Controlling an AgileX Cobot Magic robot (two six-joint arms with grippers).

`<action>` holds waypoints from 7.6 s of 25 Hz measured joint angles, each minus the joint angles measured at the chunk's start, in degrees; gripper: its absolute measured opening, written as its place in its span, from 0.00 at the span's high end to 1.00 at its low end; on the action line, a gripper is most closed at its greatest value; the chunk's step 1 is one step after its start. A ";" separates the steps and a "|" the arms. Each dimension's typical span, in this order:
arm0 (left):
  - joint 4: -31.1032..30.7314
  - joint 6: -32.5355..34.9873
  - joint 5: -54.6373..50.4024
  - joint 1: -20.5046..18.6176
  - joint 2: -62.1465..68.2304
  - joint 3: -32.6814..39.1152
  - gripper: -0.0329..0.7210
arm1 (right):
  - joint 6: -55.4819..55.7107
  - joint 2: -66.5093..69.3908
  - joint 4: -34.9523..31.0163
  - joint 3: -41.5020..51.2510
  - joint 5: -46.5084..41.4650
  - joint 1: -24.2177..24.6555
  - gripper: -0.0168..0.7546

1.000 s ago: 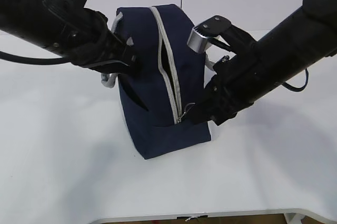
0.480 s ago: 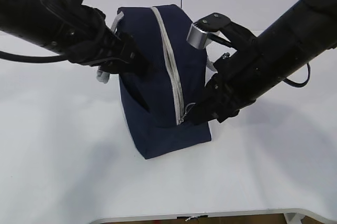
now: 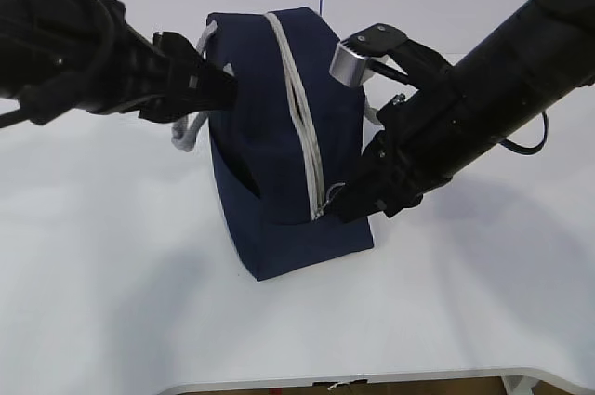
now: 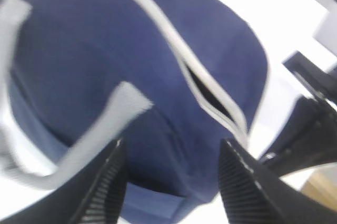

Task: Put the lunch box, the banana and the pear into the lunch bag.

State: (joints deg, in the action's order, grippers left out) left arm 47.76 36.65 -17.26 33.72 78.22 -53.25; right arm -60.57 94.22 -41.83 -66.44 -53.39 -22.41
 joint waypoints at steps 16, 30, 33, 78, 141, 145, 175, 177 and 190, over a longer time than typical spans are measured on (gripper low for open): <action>3.16 1.89 7.86 5.34 2.36 5.24 0.40 | 0.00 0.00 -0.75 -0.36 -0.63 0.00 0.95; 6.15 1.89 14.82 9.31 4.94 7.47 0.44 | -0.12 0.00 -0.89 -3.41 -3.10 0.00 0.95; 6.24 1.89 14.92 9.31 4.94 7.47 0.62 | -0.12 0.00 -0.89 -3.41 -3.33 0.00 0.95; 6.89 1.89 13.62 9.34 4.94 7.47 0.97 | 21.49 1.15 2.38 -21.13 -11.48 0.00 0.95; -4.32 1.89 7.02 9.34 4.94 7.35 0.97 | 30.13 37.17 10.29 -69.07 -3.42 5.39 0.95; -6.28 1.89 6.41 9.34 4.94 7.25 0.97 | 30.01 38.84 10.18 -71.70 -3.02 5.48 0.95; -21.97 1.89 9.06 4.02 4.94 7.35 0.97 | 23.60 42.86 13.39 -74.78 -16.39 7.81 0.95; -22.10 1.89 10.67 2.85 4.94 7.35 0.97 | 23.54 42.86 13.61 -74.78 -16.39 7.85 0.95; -28.68 2.09 21.73 0.82 5.26 7.84 0.97 | 26.79 33.80 12.26 -61.01 -16.81 7.85 0.95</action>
State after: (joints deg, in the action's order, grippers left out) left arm 19.08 38.74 4.47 34.53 83.48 -45.42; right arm -33.77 128.02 -29.57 -127.45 -70.20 -14.56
